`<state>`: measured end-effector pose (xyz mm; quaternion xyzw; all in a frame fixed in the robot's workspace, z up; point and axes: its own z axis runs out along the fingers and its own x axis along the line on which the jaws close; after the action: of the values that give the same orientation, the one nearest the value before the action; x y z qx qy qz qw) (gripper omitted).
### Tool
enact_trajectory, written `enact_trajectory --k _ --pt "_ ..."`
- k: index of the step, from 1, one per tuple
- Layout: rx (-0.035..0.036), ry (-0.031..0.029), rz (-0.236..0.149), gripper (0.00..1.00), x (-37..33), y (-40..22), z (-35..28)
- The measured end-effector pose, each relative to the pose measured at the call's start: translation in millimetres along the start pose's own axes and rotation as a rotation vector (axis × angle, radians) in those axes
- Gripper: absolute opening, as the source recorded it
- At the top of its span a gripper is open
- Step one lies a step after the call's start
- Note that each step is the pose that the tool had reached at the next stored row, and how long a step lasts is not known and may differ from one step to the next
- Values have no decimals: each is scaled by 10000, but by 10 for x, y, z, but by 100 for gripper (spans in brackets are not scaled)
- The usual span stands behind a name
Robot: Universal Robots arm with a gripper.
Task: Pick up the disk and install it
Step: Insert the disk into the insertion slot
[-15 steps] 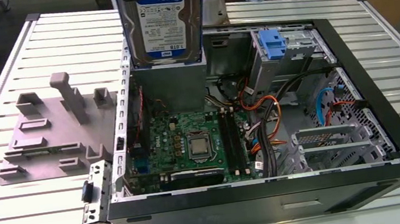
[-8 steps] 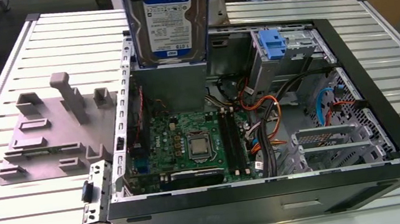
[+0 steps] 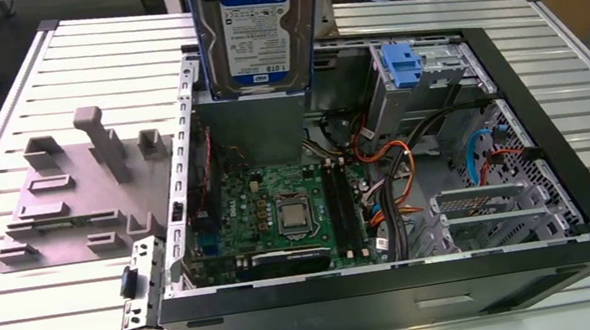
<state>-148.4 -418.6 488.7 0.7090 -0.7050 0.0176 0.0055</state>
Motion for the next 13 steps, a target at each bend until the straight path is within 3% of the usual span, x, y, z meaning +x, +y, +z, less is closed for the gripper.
enact_trajectory --k 13 --pt "0 0 0 36 60 0 2"
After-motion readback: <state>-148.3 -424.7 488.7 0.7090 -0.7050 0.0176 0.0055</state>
